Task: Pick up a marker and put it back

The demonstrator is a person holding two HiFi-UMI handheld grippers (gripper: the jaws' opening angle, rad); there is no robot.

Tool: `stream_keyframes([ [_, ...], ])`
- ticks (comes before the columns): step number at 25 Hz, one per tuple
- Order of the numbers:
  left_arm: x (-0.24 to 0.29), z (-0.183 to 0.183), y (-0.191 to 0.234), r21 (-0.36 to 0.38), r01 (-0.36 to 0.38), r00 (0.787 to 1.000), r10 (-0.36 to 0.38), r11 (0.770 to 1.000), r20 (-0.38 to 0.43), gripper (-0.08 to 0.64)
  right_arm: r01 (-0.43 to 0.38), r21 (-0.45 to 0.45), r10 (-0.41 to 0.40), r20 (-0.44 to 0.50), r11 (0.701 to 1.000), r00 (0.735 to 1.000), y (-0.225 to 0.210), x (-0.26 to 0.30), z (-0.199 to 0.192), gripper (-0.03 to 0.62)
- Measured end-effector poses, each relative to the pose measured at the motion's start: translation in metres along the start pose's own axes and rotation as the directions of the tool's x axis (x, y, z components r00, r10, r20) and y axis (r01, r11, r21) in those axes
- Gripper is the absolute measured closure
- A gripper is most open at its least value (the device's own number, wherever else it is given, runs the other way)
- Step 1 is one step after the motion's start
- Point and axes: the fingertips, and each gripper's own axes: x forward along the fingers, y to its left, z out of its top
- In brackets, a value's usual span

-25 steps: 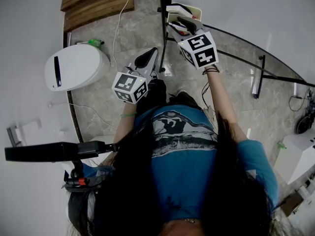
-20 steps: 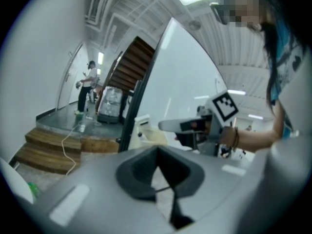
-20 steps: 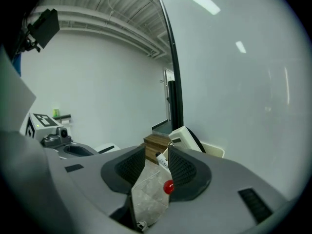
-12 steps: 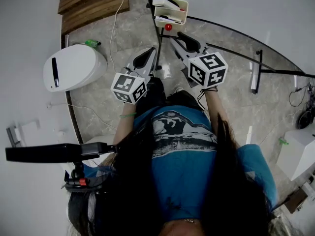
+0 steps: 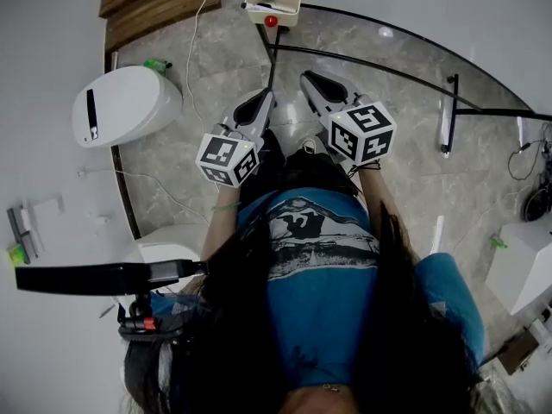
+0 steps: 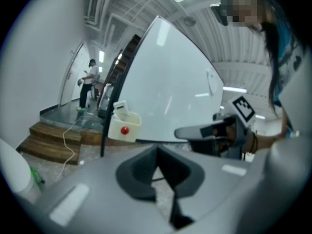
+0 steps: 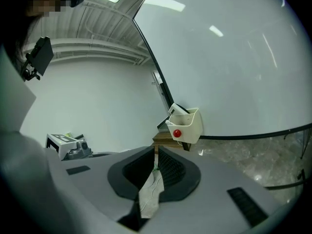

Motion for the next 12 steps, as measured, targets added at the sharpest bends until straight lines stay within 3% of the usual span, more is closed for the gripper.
stream_keyframes([
  [12,-0.060,-0.017,-0.002,-0.005,-0.094,0.995,0.094,0.996,-0.013,0.557,-0.081,0.058,0.083,-0.042,0.995,0.996,0.044,0.002,-0.036,0.570],
])
